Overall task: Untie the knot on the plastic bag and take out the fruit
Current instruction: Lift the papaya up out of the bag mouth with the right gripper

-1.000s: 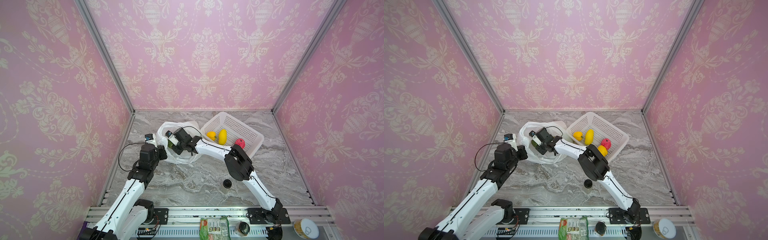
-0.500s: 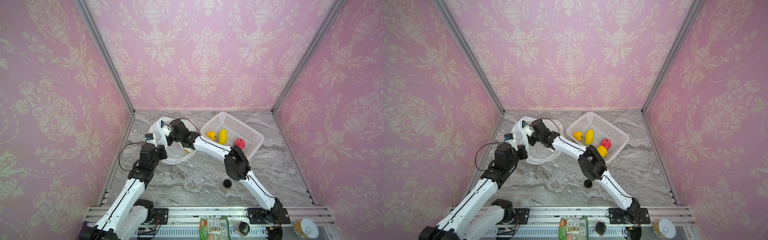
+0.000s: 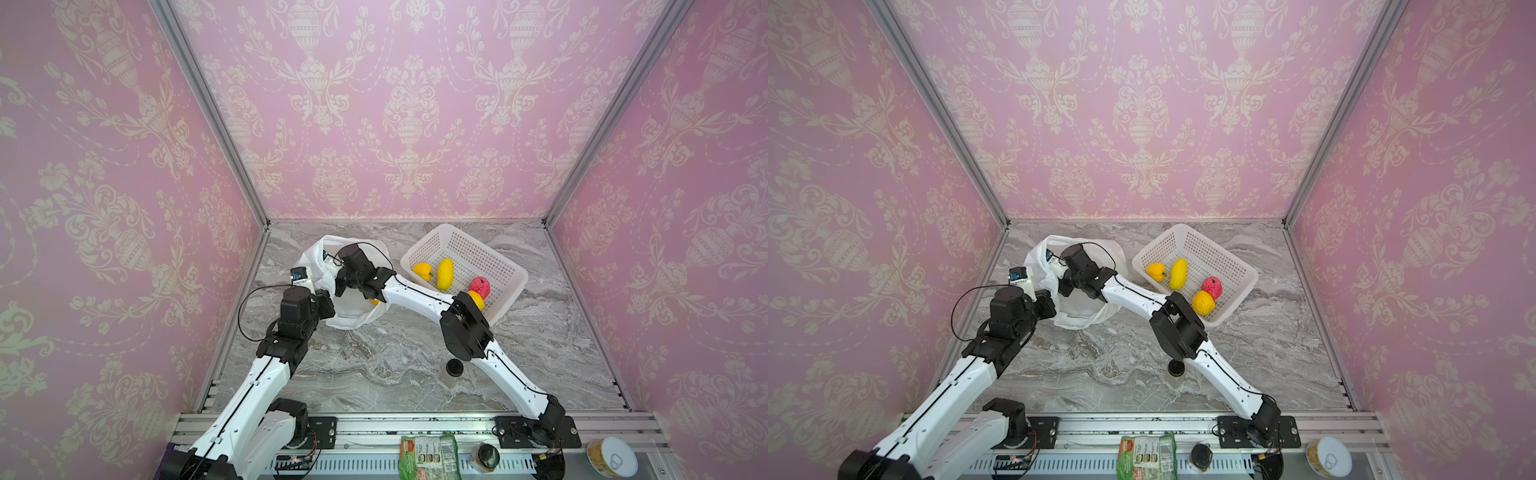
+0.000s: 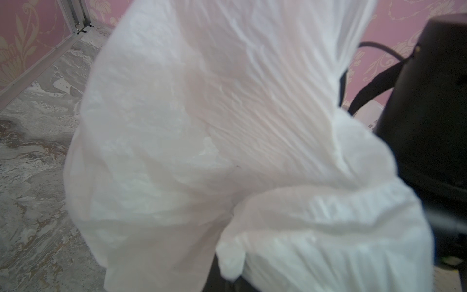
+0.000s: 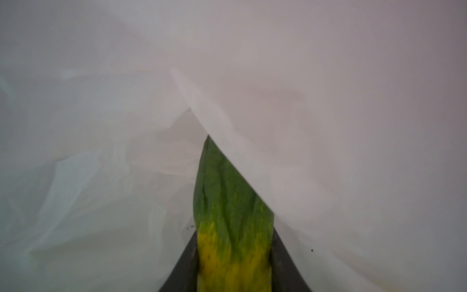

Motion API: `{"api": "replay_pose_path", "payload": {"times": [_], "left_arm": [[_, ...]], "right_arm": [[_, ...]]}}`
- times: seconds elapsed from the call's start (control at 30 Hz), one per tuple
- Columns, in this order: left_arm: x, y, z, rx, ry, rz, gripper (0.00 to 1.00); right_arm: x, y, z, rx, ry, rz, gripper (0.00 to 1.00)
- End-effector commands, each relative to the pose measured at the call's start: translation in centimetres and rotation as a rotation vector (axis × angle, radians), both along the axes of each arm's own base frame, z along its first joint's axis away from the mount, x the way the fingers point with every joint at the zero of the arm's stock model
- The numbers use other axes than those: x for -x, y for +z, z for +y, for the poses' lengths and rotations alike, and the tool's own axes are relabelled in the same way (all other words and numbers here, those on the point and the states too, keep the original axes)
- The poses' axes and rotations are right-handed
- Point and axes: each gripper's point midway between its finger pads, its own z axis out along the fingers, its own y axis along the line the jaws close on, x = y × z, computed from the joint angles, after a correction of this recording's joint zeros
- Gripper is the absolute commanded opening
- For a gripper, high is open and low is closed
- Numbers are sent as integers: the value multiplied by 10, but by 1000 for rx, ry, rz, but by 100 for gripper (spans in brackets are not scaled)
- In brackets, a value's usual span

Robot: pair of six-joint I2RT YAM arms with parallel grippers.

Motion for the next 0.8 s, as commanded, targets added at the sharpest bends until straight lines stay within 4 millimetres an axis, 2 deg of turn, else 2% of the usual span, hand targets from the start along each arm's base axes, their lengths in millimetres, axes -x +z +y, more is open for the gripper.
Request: {"api": "replay_pose_path", "payload": {"times": [0.0, 0.13, 0.2, 0.77], "left_arm": [[0, -5, 4, -14, 14, 15, 0], [0, -12, 8, -25, 35, 47, 0], [-1, -15, 9, -27, 40, 55, 0], [-6, -11, 8, -34, 38, 40, 0]], "right_arm": [[-2, 37, -3, -88, 6, -35, 10], [-9, 55, -15, -167, -16, -30, 10], [-14, 57, -20, -182, -25, -14, 10], [-24, 49, -29, -162, -69, -56, 12]]}}
